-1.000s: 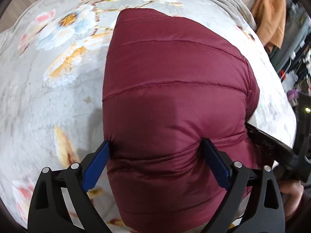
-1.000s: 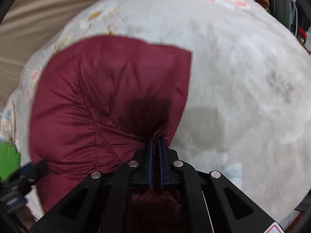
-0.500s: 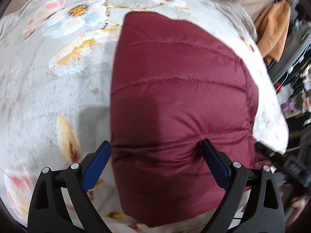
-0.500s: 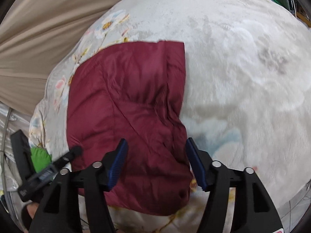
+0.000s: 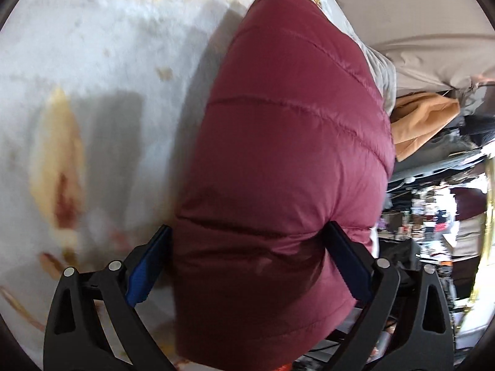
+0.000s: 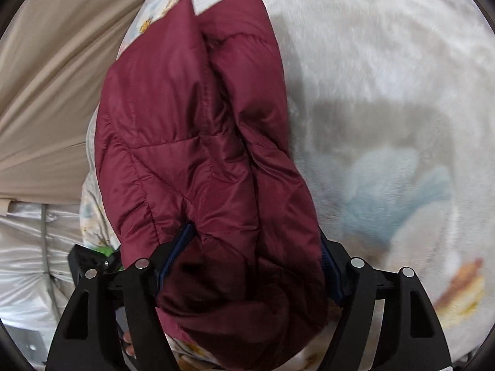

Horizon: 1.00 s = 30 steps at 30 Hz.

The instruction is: Fold large clothes

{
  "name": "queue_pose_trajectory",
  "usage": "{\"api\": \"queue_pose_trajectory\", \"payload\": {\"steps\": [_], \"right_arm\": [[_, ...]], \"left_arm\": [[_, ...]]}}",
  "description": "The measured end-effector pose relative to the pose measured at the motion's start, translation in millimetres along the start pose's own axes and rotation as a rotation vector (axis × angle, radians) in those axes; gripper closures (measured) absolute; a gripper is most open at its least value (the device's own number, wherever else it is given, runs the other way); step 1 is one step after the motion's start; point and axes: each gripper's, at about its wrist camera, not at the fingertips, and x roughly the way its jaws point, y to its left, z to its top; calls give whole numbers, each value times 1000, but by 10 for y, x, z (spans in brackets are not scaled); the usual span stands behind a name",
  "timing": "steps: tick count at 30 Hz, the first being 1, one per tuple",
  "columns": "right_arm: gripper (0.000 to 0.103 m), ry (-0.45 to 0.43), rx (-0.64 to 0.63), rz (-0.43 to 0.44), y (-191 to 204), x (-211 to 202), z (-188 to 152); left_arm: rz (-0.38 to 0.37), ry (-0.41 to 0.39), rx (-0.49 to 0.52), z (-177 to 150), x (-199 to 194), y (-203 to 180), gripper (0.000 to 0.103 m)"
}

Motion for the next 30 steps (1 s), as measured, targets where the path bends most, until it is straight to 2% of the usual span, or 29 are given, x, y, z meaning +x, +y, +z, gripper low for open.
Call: {"api": "queue_pose_trajectory", "payload": {"steps": [2,3,4,5,8,12,13,14,16,18,19,22,24,26,27,29,30], "right_arm": [[57,10,-23,18,55,11,21],[63,7,-61,2,146,-2,34],[76,0,-99,-16,239,-14,43],[82,-12,-144,-33,352,-44,49],[85,-92,-304,-42,836,-236,42],[86,-223,-508,8,1519,-495,64],[86,-230,-524,11,1592,-480,109],[86,-224,-527,1,1620,-399,195],[83,-185,-505,-40,1525,-149,333],[80,-81,-430,-149,1212,369,504],[72,-56,-400,-171,1090,515,538],[70,-92,-348,-128,976,432,501],[68,-126,-372,-166,1040,239,434],[68,-180,-418,-209,1101,31,360],[70,-226,-440,-228,1177,-102,345],[93,-287,-491,-223,1371,-260,343],[97,-303,-515,-221,1464,-284,341]], "left_arm": [[4,-3,27,-5,-8,-69,21],[8,-15,58,-10,-41,-128,26],[-1,-31,78,-5,-86,-174,37],[-17,-47,92,4,-152,-212,48],[-81,-167,148,118,-550,-443,56],[-81,-276,205,302,-868,-631,56],[-68,-288,214,338,-862,-632,56],[-36,-297,228,386,-840,-625,54],[78,-272,259,469,-648,-506,51],[196,-186,248,495,-302,-306,45],[217,-203,231,476,-241,-231,42],[231,-223,215,397,-376,-233,42],[279,-242,243,356,-522,-318,42],[358,-285,275,307,-679,-448,43],[391,-316,307,293,-765,-566,43],[416,-348,363,301,-867,-795,43],[411,-352,380,342,-872,-896,43]]}}
